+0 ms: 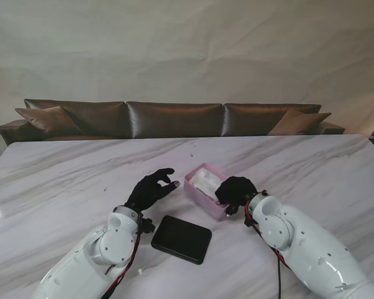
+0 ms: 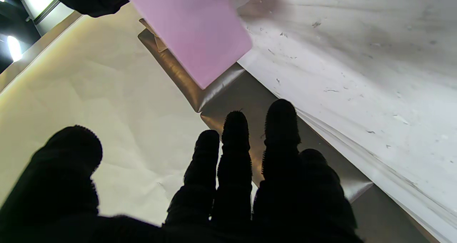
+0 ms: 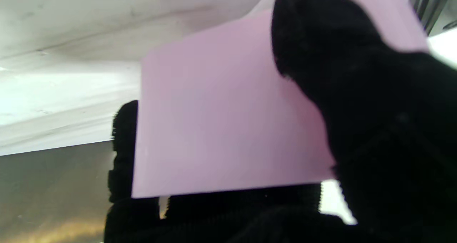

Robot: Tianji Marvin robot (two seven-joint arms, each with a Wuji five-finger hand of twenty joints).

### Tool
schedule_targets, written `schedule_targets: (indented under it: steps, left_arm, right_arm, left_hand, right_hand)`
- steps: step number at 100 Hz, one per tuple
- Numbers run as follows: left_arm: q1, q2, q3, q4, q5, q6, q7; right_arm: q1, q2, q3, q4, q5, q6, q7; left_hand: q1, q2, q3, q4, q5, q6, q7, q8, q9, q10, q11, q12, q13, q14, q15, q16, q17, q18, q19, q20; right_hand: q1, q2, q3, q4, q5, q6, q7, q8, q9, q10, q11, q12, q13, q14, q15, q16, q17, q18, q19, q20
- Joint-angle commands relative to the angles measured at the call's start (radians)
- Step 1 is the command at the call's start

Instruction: Refill a tissue box and feed the first sheet

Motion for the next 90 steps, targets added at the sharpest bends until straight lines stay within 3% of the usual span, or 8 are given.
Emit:
schedule_targets:
  steps: [1, 12, 20, 26, 31, 43, 70, 90]
  left_arm:
    - [-0.001, -0.005, -0.002, 0.000, 0.000, 0.007, -0.015]
    - [-0.001, -0.004, -0.003, -0.004, 0.001, 0.016, -0.017]
    - [-0.002, -0.004, -0.003, -0.004, 0.004, 0.023, -0.019]
    - [-0.007, -0.003, -0.001, -0.002, 0.006, 0.029, -0.022]
    - [-0.013, -0.003, 0.003, 0.005, 0.008, 0.032, -0.024]
    - [-0.039, -0.006, 0.014, 0.031, 0.010, 0.039, -0.025]
    - [-0.118, -0.020, 0.051, 0.109, -0.008, 0.021, -0.030]
    - [-0.198, -0.039, 0.095, 0.208, -0.055, -0.002, -0.048]
  right_arm:
    - [0.018, 0.001, -0.009, 0.024, -0.001, -0.015, 0.018]
    - [0.033, 0.001, -0.024, 0.049, 0.007, -0.030, 0.019]
    - [0.036, 0.002, -0.025, 0.053, 0.004, -0.035, 0.021]
    - [0.035, 0.002, -0.023, 0.055, 0.001, -0.039, 0.014]
    - [0.031, 0.001, -0.018, 0.053, 0.000, -0.045, 0.006]
    - [0.011, 0.002, 0.009, 0.034, 0.003, -0.064, 0.005]
    - [-0.048, 0.018, 0.080, -0.045, -0.026, -0.095, 0.049]
    - [-0.105, 0.019, 0.136, -0.096, 0.008, -0.086, 0.085]
  left_hand:
    - [-0.011, 0.037, -0.028, -0.012, -0.016, 0.009, -0.010, -0.017, -0.033, 0.010, 0.004, -0.009, -0.032, 0.080, 0.011, 0.013, -0.011, -0.102, 2.408, 0.019]
    - [-0.009, 0.039, -0.032, -0.012, -0.014, 0.010, -0.010, -0.018, -0.027, 0.011, 0.005, -0.010, -0.030, 0.079, 0.012, 0.012, -0.011, -0.101, 2.409, 0.022]
    - [-0.006, 0.040, -0.034, -0.012, -0.010, 0.010, -0.009, -0.019, -0.024, 0.010, 0.006, -0.010, -0.027, 0.078, 0.014, 0.012, -0.011, -0.101, 2.408, 0.024]
    - [-0.003, 0.039, -0.035, -0.012, -0.004, 0.007, -0.008, -0.019, -0.023, 0.011, 0.006, -0.010, -0.027, 0.079, 0.014, 0.012, -0.010, -0.100, 2.409, 0.025]
    - [0.000, 0.041, -0.035, -0.011, 0.002, 0.005, -0.006, -0.019, -0.017, 0.012, 0.008, -0.010, -0.022, 0.080, 0.017, 0.012, -0.005, -0.102, 2.412, 0.027]
    - [0.017, 0.063, -0.034, -0.011, 0.053, -0.014, 0.011, -0.015, 0.013, 0.014, 0.017, -0.008, -0.002, 0.086, 0.030, 0.015, 0.017, -0.106, 2.425, 0.029]
    - [0.060, 0.090, -0.058, -0.018, 0.097, -0.029, -0.002, -0.023, 0.046, 0.020, 0.030, -0.002, 0.026, 0.087, 0.066, 0.024, 0.050, -0.119, 2.450, 0.018]
    - [0.068, 0.099, -0.067, -0.017, 0.128, -0.047, -0.023, -0.034, 0.045, 0.021, 0.033, 0.004, 0.020, 0.087, 0.075, 0.030, 0.051, -0.123, 2.456, 0.005]
  right_hand:
    - [0.056, 0.000, 0.093, -0.009, -0.017, -0.061, -0.019, 0.001, -0.018, -0.049, -0.015, -0.023, 0.018, 0.021, 0.025, 0.023, -0.014, -0.200, 0.022, -0.004]
    - [0.068, -0.038, 0.102, -0.048, -0.118, -0.098, -0.115, -0.030, -0.085, -0.066, -0.092, -0.066, -0.023, 0.008, -0.074, -0.008, -0.036, -0.203, -0.005, -0.023]
    - [0.083, -0.052, 0.104, -0.076, -0.193, -0.106, -0.254, -0.154, -0.142, -0.061, -0.201, -0.154, -0.052, -0.007, -0.207, -0.074, -0.055, -0.213, -0.038, -0.049]
    - [0.060, -0.022, 0.102, -0.019, -0.237, -0.106, -0.339, -0.316, -0.204, -0.055, -0.276, -0.228, -0.089, -0.027, -0.311, -0.143, -0.072, -0.223, -0.063, -0.078]
    - [0.026, 0.022, 0.095, 0.092, -0.269, -0.103, -0.407, -0.455, -0.253, -0.057, -0.340, -0.340, -0.119, -0.033, -0.397, -0.211, -0.088, -0.234, -0.089, -0.107]
    - [0.001, 0.004, 0.083, 0.091, -0.349, -0.099, -0.526, -0.620, -0.322, -0.073, -0.467, -0.525, -0.190, -0.048, -0.600, -0.351, -0.134, -0.255, -0.159, -0.181]
    - [-0.115, -0.068, 0.089, 0.050, -0.425, -0.105, -0.641, -0.750, -0.405, -0.074, -0.643, -0.703, -0.353, -0.070, -0.812, -0.559, -0.224, -0.277, -0.237, -0.307]
    - [-0.369, -0.072, 0.115, -0.005, -0.544, -0.023, -0.734, -0.813, -0.566, 0.012, -0.705, -0.791, -0.498, -0.035, -0.825, -0.618, -0.255, -0.245, -0.254, -0.338]
